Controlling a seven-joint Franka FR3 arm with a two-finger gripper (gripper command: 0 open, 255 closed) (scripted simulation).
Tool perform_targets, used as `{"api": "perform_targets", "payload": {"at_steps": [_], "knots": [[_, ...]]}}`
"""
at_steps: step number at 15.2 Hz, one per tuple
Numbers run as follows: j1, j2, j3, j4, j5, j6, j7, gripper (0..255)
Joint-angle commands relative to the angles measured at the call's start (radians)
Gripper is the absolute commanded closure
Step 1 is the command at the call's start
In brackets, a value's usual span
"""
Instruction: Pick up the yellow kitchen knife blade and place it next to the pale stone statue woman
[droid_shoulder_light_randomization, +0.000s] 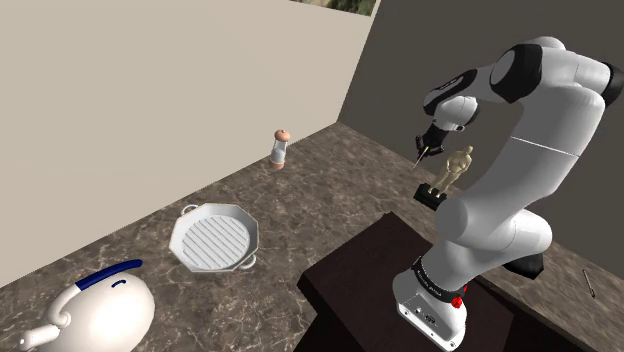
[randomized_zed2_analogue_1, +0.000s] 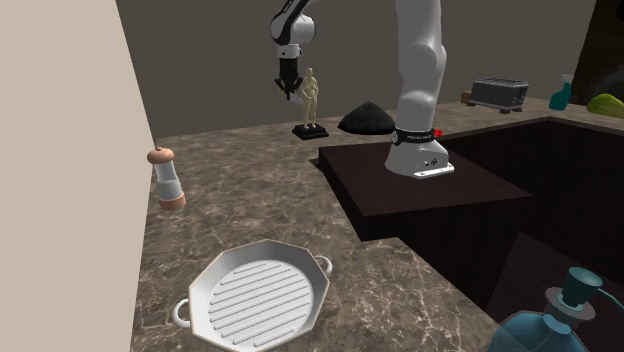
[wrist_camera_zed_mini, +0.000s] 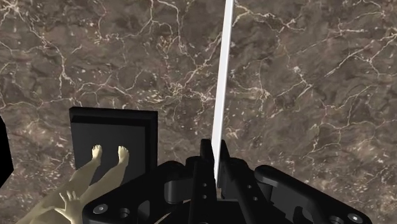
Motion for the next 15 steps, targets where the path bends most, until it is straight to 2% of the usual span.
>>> {"api": "perform_targets", "payload": {"at_steps": [1, 15], "knots": [[-0.003, 0.015, 0.002, -0.006, 0.007, 0.022, -0.006, 255], [-0.025, 0.148, 0.031, -0.031, 0.064, 0.174, -0.043, 255]]}}
